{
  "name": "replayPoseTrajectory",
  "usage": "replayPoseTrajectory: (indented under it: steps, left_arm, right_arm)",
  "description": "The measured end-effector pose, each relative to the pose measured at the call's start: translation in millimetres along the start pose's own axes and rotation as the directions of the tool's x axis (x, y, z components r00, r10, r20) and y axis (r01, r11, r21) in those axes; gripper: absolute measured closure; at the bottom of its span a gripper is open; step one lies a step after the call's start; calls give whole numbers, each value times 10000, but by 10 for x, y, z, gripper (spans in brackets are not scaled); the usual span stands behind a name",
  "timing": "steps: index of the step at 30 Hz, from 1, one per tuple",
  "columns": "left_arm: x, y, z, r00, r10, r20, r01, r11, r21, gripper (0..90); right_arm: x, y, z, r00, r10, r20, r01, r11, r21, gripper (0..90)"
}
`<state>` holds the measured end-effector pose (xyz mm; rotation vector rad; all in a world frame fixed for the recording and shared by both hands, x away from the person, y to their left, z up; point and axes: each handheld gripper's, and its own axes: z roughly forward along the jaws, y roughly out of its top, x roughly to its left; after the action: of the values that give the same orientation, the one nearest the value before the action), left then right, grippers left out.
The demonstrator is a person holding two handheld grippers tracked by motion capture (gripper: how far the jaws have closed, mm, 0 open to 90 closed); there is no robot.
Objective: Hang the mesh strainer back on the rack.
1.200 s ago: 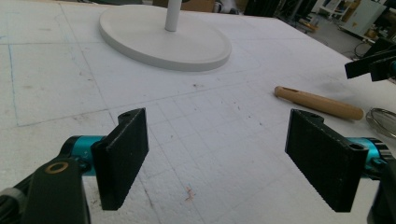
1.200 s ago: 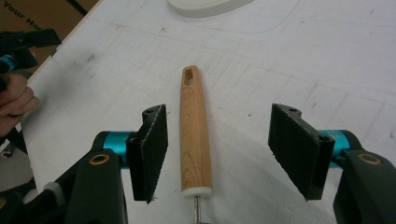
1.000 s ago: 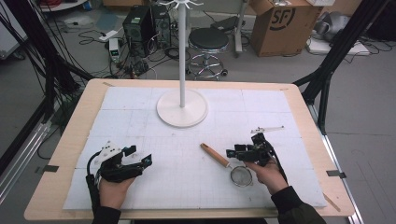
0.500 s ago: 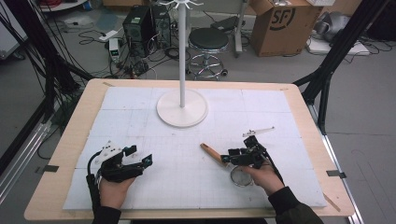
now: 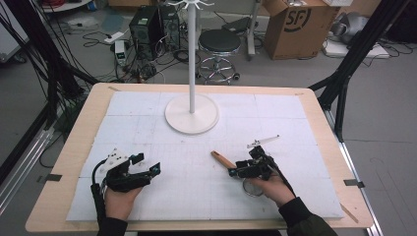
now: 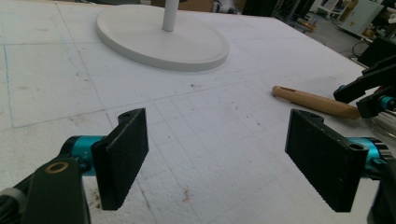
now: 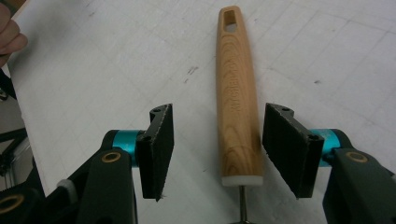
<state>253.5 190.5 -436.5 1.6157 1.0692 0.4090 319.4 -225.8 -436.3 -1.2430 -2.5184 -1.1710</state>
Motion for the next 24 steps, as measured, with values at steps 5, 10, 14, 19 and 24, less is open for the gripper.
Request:
replayPoseTrajectory:
  steps: [5,10,14,19,24]
  left_arm:
    - [0,1,-1,10000,12,4,-12,10000,11,219]
    - [0,0,1,10000,-20,3,20,10000,-2,219]
    - [4,-1,6,10000,-4,22,4,10000,59,219]
    - [-2,-4,11,10000,-30,31,29,10000,55,219]
    - [-4,-4,12,10000,26,15,-26,9999,99,221]
  right_arm:
    - [17,1,41,9999,-109,116,107,9998,143,425]
    - [53,-3,85,9994,-243,248,234,9990,370,437]
    - [78,-4,99,9975,-477,525,457,9982,386,465]
    - [144,-3,118,9889,-906,1181,844,9949,559,514]
    - [234,13,146,9664,-1623,1992,1451,9845,984,593]
